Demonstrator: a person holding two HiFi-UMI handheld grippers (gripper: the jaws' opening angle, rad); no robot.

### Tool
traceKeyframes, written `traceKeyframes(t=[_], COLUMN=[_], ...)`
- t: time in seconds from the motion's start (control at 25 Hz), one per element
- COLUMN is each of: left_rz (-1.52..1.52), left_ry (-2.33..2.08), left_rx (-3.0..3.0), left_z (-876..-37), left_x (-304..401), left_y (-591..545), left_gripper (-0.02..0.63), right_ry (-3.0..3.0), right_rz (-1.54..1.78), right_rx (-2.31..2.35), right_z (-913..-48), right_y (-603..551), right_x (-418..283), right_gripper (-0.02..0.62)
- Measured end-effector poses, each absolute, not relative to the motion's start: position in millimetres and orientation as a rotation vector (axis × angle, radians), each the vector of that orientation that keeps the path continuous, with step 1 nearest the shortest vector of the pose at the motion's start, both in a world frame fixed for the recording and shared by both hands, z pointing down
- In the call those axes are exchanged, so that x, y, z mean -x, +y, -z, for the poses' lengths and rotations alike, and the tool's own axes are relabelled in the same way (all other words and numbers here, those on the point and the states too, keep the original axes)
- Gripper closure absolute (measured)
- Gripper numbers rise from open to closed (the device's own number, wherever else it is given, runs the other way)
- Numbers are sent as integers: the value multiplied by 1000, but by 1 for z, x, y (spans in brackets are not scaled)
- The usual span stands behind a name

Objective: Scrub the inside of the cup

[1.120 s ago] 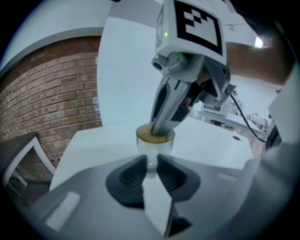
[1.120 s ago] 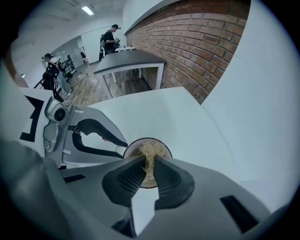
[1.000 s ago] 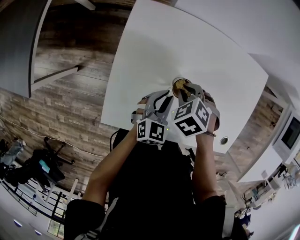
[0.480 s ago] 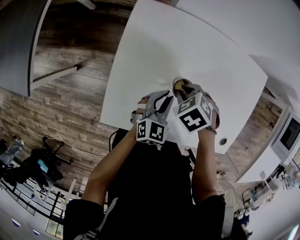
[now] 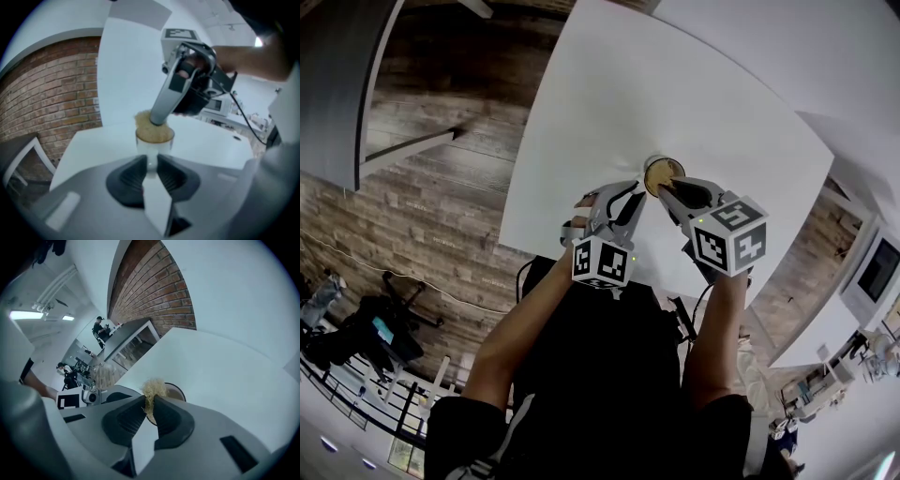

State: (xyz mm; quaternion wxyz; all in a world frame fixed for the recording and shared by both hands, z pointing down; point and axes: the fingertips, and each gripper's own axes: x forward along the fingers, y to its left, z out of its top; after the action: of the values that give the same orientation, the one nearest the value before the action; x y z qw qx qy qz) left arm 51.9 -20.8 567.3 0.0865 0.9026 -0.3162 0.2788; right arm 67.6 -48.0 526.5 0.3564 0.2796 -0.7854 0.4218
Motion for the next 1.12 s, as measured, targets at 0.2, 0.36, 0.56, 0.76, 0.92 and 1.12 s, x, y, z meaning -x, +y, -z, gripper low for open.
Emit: traceKeyframes(t=[0.2, 0.36, 0.56, 0.76, 0.92, 1.12], left_rz=[-833, -833, -836, -821, -830, -841], left_ry=[-942, -942, -946, -949, -941, -943], left_rx=[-2692, -2692, -2699, -2687, -2688, -2691], left_z=[-566, -566, -565, -566, -567, -567], left_x=[-52, -53, -52, -53, -54, -53], left_y=[-20, -20, -21, -22, -21, -20], left_gripper=[535, 535, 535, 535, 535, 535], right_ry=[-1914, -1817, -1747, -1716, -1720, -1724], right_rz=[-994, -896, -837, -796, -718, -597], right_rx=[-697, -660, -629, -604, -656, -716], right_z=[-552, -565, -571, -572, -555, -521], right_y=[-48, -47, -49, -48, -48, -54], right_x=[-65, -64, -62, -61, -75, -83], right_gripper=[552, 552, 552, 552, 552, 552])
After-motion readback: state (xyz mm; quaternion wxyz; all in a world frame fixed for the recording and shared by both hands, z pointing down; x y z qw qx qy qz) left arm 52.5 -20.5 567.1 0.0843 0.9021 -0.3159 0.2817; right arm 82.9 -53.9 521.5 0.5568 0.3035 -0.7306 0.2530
